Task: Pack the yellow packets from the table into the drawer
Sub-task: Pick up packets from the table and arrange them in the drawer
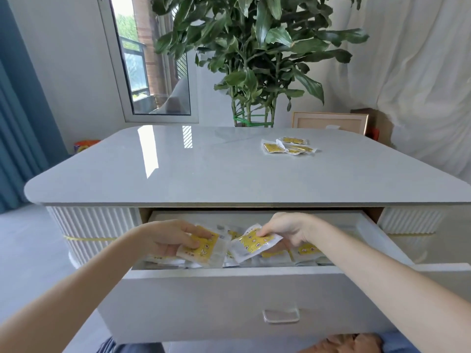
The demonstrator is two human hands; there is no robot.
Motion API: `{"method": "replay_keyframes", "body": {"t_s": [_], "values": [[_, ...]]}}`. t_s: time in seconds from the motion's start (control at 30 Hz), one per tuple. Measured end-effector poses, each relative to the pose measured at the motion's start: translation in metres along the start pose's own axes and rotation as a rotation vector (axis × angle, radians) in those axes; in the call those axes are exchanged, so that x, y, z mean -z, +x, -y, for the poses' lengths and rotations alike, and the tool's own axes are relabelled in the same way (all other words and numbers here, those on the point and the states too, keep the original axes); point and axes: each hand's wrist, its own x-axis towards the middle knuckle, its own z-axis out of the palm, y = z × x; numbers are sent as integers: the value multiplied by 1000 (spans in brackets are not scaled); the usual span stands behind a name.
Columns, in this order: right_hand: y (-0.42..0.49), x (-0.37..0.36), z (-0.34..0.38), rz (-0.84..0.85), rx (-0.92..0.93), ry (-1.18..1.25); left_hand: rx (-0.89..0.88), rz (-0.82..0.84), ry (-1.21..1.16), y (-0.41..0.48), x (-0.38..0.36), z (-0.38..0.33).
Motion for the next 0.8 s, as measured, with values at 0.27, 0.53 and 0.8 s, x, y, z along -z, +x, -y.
{"method": "replay_keyframes", "body": {"t_s": [0.27,0.53,0.8], "values": [[32,-4,-5,-179,-14,77,122,-240,56,49,5,6],[53,-1,-15,-323,4,-239,81,-384,719,79,0,13],[44,-1,-18,-337,170,-772,-94,-248,1240,82,-18,9]]}}
